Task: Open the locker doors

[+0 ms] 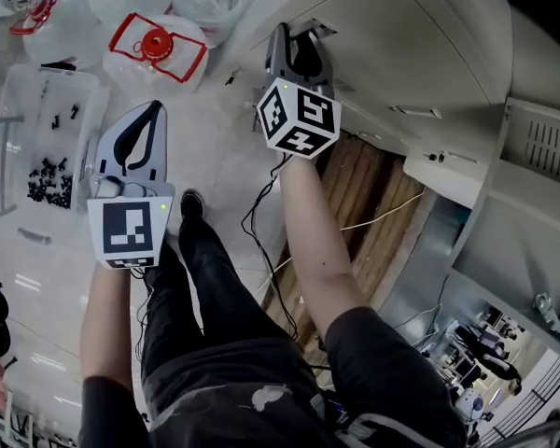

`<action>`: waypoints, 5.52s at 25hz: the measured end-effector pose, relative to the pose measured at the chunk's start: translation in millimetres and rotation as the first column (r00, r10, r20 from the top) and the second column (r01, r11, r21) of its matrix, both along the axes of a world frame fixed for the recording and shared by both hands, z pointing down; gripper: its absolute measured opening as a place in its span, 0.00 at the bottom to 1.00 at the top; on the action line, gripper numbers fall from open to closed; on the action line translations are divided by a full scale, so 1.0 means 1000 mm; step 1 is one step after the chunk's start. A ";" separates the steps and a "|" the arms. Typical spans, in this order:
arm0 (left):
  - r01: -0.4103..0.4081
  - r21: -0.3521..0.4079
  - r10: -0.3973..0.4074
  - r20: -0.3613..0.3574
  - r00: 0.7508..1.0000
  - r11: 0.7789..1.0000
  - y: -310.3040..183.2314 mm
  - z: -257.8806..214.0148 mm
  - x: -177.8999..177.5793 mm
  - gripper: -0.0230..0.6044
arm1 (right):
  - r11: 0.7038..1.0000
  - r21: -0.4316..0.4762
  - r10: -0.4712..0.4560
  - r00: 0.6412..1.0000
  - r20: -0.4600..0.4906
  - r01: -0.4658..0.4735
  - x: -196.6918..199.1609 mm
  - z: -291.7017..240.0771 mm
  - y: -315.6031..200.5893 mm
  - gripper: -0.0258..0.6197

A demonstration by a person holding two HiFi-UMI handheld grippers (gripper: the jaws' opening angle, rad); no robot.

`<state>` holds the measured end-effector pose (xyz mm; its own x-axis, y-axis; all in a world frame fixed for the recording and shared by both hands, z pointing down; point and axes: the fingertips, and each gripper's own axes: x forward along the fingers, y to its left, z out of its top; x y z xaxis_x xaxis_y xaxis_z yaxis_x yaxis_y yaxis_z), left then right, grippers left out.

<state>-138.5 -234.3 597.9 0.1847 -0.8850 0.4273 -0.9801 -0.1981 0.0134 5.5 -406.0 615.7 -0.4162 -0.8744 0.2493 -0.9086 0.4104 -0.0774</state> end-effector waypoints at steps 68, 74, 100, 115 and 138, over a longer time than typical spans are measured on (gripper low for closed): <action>-0.299 -0.024 0.299 -0.021 0.954 0.954 0.122 -0.009 0.152 0.05 | 0.971 0.026 -0.235 0.971 -0.031 0.236 0.110 -0.007 0.202 0.26; -0.279 -0.026 0.278 -0.036 0.960 0.960 0.133 -0.012 0.169 0.05 | 0.965 0.003 -0.263 0.964 -0.045 0.263 0.126 -0.002 0.214 0.27; -0.271 -0.030 0.272 0.031 0.962 0.962 0.180 -0.054 0.200 0.05 | 0.973 -0.020 -0.230 0.973 0.031 0.231 0.169 -0.024 0.264 0.42; -0.277 0.061 0.275 0.035 0.961 0.959 0.184 -0.162 0.215 0.05 | 0.991 0.091 -0.100 0.994 0.053 0.095 0.208 -0.152 0.308 0.44; -0.532 0.253 0.556 -0.030 0.830 0.808 0.259 -0.291 0.214 0.05 | 0.928 0.292 0.224 0.972 0.064 -0.233 0.206 -0.333 0.435 0.09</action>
<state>75.8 25.2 306.8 0.6951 -0.6952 0.1835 -0.7062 -0.7080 -0.0074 211.0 29.3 282.6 -0.1996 -0.9789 -0.0438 -0.9797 0.2003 -0.0122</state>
